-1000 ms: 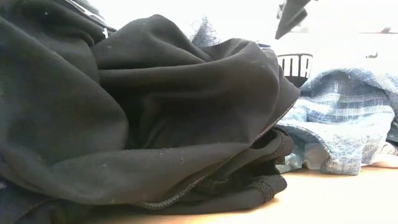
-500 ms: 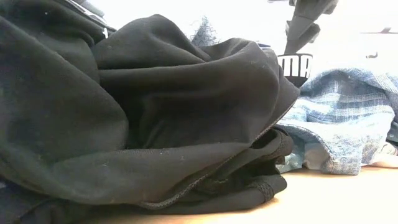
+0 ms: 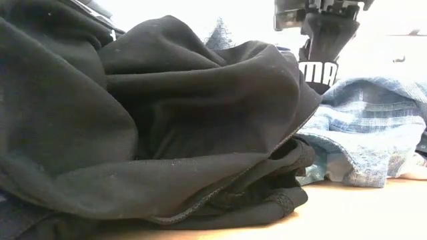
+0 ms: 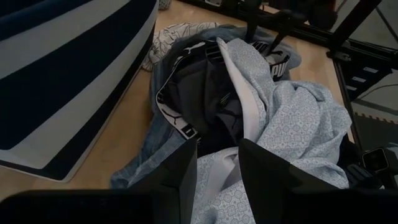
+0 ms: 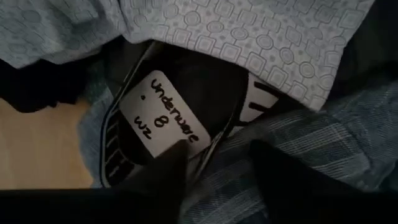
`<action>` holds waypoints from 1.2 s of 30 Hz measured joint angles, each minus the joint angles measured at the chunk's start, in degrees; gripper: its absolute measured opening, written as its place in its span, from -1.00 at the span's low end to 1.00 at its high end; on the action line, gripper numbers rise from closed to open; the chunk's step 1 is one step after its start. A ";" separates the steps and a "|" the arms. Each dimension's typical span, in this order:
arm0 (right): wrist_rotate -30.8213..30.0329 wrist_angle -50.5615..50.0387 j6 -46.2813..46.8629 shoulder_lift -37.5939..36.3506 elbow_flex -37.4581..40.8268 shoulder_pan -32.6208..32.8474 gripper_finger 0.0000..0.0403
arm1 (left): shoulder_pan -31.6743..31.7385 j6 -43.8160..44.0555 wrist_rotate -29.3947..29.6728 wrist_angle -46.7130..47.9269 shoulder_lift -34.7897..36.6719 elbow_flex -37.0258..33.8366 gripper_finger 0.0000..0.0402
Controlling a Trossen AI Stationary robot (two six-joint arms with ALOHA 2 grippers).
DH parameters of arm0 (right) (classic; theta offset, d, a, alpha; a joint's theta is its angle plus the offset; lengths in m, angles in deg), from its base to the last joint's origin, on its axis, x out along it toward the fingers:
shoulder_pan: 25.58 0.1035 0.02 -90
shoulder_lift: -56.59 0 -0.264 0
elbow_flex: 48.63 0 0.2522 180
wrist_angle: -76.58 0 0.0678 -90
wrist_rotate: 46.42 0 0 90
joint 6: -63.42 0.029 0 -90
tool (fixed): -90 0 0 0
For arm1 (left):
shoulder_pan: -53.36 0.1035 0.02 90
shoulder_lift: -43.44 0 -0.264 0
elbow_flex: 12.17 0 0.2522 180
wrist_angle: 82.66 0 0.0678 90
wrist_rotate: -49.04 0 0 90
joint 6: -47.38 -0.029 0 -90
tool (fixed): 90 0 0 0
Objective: Sort clothes
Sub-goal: Put the gray boxer into the blue laundry organizer
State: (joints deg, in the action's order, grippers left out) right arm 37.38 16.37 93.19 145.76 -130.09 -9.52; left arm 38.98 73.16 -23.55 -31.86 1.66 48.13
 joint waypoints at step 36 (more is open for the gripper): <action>-6.12 -7.37 -8.11 -1.89 -9.42 -1.51 -0.78 | -0.01 0.26 1.03 -0.04 -0.02 0.02 -0.38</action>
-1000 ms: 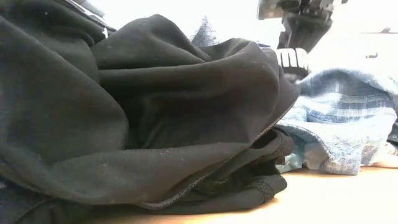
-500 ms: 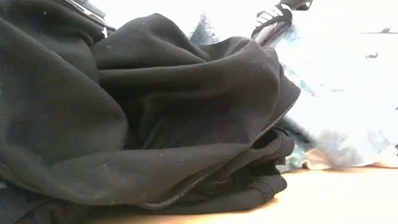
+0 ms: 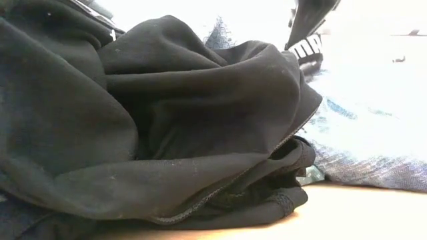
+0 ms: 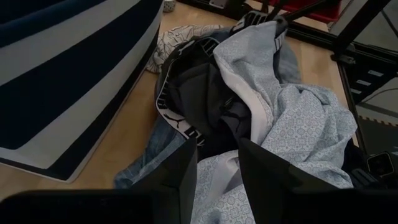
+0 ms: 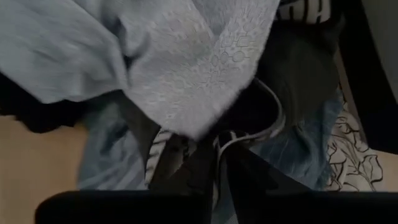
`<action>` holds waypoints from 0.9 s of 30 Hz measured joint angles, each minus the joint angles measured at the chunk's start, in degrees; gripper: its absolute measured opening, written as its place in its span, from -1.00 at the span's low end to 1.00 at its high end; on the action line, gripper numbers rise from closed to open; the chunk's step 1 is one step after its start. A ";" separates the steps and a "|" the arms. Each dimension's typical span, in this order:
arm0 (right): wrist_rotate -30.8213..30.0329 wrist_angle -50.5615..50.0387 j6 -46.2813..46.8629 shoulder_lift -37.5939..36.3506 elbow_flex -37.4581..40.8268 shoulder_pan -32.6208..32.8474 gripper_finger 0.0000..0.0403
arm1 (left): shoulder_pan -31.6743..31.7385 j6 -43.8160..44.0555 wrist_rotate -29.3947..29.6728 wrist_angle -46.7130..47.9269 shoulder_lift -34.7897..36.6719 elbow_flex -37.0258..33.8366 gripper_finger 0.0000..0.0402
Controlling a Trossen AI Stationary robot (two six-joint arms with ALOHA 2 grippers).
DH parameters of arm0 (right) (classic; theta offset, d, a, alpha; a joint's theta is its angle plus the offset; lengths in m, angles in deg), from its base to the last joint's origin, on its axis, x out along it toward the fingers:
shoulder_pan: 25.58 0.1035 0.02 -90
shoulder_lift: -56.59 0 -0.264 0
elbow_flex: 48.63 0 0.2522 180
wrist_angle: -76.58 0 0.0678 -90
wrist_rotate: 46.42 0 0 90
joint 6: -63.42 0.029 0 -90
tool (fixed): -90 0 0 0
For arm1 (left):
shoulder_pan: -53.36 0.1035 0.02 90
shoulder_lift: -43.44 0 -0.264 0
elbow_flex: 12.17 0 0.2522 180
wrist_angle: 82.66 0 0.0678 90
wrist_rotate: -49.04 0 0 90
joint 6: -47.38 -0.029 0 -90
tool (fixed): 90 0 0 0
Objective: Sort clothes
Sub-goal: Put the gray boxer into the blue laundry organizer
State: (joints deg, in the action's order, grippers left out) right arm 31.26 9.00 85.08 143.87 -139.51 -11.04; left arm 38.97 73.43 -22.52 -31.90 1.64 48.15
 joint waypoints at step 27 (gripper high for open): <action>-18.78 -4.72 -14.88 -3.53 -25.73 -1.04 -1.00 | 0.01 -0.10 0.63 0.10 0.00 0.00 -0.38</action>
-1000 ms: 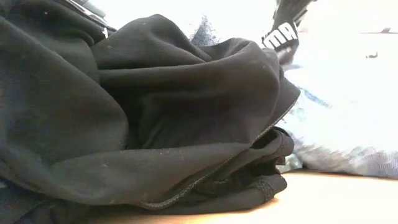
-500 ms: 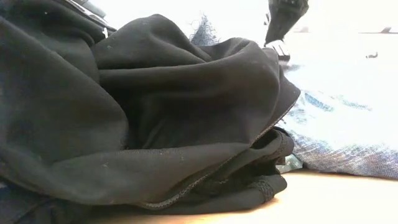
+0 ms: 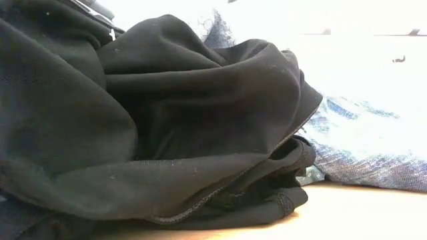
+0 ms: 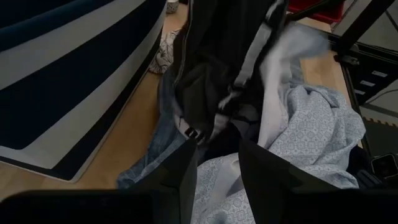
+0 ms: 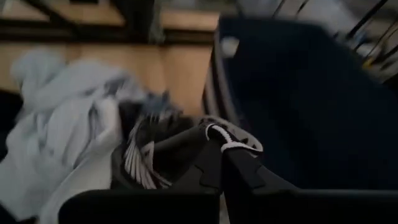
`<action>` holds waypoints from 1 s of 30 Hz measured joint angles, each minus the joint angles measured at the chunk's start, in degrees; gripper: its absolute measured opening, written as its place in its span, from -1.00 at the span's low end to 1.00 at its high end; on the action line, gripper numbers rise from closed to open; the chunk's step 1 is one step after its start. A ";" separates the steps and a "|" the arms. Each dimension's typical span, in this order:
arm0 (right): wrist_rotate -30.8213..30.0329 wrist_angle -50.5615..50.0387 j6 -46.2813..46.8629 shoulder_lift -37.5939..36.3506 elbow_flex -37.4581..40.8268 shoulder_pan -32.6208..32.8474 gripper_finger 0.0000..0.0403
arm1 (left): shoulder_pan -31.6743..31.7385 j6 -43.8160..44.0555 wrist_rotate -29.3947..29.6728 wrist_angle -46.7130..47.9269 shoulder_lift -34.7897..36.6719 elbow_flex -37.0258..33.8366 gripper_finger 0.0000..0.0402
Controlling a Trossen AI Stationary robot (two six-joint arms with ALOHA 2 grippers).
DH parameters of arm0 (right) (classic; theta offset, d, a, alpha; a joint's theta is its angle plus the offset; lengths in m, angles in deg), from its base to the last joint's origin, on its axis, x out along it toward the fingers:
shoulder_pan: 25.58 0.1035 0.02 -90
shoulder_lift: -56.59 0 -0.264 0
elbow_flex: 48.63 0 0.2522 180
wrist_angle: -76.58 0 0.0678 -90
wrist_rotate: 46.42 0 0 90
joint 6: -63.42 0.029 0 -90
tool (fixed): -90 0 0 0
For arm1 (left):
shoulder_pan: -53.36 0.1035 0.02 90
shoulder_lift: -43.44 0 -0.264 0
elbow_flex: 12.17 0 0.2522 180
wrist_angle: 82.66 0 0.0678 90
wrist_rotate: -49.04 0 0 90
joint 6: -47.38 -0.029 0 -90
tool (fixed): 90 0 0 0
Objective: Sort clothes
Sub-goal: Put the gray boxer into the blue laundry organizer
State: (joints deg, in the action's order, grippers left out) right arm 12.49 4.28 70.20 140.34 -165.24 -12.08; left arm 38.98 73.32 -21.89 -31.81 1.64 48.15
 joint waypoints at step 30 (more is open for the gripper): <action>13.02 50.44 -29.13 0.48 -13.73 -21.84 -0.99 | 0.01 0.71 6.62 0.07 -0.18 0.00 -0.38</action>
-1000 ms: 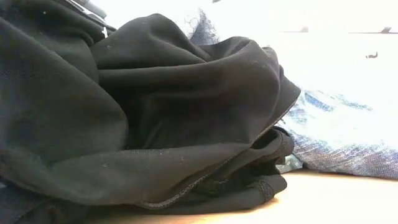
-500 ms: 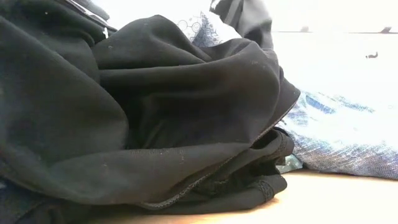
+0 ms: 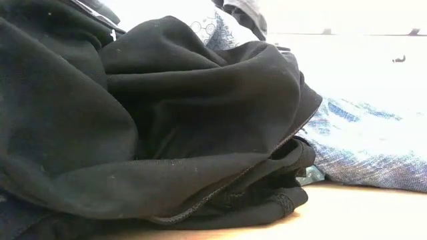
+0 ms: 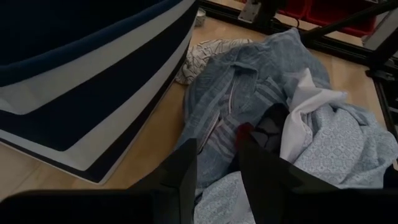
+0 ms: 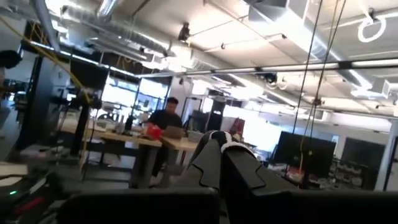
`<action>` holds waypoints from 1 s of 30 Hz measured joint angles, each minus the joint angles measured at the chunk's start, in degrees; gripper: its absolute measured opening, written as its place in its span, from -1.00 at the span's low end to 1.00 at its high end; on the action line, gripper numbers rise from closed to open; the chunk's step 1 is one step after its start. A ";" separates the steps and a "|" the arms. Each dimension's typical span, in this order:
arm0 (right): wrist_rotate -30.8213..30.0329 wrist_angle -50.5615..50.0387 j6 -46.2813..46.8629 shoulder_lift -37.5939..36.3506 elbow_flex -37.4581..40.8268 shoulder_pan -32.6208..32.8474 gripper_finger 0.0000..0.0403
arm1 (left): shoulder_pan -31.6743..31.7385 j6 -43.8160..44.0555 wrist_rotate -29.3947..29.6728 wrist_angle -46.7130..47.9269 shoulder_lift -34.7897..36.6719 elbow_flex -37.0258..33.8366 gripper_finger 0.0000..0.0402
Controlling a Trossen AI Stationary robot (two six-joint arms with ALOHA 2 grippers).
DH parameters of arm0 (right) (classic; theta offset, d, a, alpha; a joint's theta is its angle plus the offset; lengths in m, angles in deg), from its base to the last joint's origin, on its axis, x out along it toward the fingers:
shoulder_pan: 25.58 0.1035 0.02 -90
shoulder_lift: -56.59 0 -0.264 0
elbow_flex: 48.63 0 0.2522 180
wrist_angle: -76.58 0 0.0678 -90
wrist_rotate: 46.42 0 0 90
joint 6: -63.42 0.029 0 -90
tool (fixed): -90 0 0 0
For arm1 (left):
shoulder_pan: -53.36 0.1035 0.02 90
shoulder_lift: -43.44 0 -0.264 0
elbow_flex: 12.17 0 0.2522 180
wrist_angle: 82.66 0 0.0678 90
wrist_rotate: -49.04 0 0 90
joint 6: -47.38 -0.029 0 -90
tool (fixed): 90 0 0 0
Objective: Sort clothes
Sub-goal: Put the gray boxer into the blue laundry organizer
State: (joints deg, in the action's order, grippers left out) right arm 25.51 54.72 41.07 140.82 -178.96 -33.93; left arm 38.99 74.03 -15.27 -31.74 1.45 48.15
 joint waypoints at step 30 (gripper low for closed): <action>21.08 -28.60 31.72 0.07 30.95 -17.67 -0.85 | 0.00 0.37 1.49 -0.06 -6.44 0.02 -0.38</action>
State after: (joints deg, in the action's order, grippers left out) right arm 46.58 26.12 72.79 140.88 -148.02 -51.60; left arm 38.99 74.40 -13.78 -31.79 -4.98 48.18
